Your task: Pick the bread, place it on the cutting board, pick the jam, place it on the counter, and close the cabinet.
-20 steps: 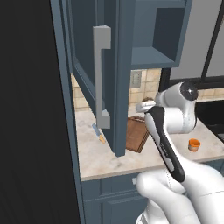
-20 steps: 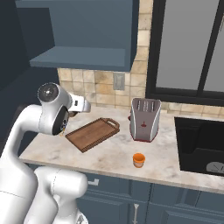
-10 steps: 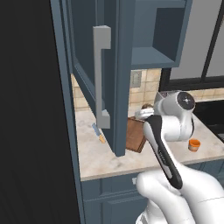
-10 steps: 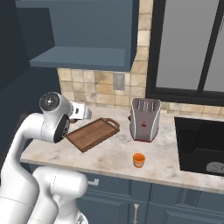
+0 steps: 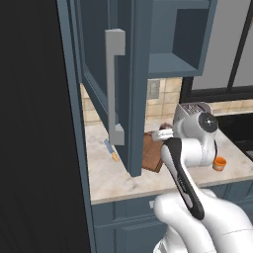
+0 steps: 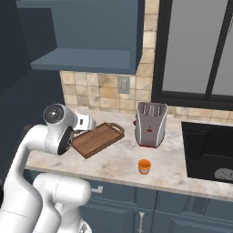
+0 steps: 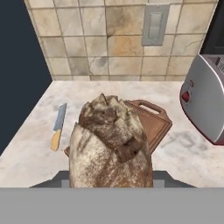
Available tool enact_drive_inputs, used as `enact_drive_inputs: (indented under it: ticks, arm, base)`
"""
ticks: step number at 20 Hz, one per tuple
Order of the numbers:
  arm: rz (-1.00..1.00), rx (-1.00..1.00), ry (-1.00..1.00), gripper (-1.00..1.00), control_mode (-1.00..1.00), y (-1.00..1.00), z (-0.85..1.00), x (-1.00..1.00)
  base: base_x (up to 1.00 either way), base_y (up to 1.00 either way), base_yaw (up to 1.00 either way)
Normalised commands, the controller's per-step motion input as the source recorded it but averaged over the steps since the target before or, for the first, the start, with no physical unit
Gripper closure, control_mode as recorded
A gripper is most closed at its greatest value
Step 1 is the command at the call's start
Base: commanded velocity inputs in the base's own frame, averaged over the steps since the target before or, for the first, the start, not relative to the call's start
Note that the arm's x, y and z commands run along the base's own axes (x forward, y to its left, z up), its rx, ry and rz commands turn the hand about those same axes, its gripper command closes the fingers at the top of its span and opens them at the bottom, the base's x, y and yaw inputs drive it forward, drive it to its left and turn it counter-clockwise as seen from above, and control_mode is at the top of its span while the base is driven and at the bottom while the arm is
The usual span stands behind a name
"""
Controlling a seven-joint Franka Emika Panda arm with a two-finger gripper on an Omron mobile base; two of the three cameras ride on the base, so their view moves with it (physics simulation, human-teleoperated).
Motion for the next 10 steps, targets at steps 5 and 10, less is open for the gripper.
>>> enact_drive_inputs:
  ticks: [5,10]
  arm:
    - [0.0,0.0,0.0,1.0,-1.0,-0.05,-0.22,0.0]
    - [0.0,0.0,0.0,1.0,-1.0,-0.03,-0.2,0.0]
  base:
    - [0.0,0.0,0.0]
    - [0.0,0.0,0.0]
